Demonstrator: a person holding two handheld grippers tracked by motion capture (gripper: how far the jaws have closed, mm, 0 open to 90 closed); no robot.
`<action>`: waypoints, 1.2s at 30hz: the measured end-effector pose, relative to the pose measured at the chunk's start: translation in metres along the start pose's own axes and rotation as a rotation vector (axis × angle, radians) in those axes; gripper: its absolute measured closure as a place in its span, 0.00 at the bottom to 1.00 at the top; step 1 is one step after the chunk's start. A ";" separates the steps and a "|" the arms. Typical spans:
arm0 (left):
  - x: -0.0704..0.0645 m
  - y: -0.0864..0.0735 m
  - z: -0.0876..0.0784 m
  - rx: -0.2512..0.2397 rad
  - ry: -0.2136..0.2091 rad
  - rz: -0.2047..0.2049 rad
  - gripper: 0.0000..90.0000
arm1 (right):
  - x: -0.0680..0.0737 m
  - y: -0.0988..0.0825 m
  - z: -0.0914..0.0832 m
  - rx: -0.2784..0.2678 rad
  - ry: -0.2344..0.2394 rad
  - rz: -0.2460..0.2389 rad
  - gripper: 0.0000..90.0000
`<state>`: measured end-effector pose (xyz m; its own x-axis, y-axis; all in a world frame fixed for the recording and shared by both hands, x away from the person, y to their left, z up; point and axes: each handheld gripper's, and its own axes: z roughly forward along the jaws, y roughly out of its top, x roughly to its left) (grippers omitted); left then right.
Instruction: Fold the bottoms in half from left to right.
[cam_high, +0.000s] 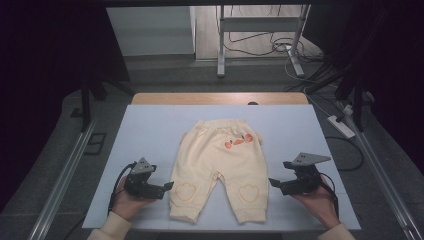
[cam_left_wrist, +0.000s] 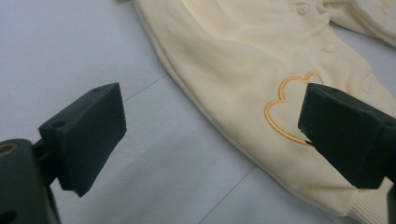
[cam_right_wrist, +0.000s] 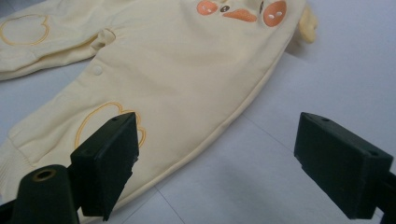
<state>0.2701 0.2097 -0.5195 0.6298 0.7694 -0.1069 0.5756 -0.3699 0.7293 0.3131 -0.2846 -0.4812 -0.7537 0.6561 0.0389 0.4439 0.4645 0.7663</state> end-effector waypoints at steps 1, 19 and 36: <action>0.000 0.000 0.000 0.003 0.001 0.001 0.08 | 0.000 0.000 0.000 0.001 0.000 0.000 0.15; 0.004 0.002 0.006 0.012 -0.023 -0.038 0.08 | -0.003 0.000 0.003 -0.011 0.001 0.013 0.16; 0.007 0.007 0.001 -0.012 -0.017 -0.022 0.09 | -0.001 0.001 0.005 -0.030 0.032 0.021 0.17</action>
<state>0.2789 0.2118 -0.5164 0.6257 0.7685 -0.1341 0.5833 -0.3468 0.7345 0.3165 -0.2818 -0.4835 -0.7597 0.6458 0.0758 0.4457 0.4322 0.7839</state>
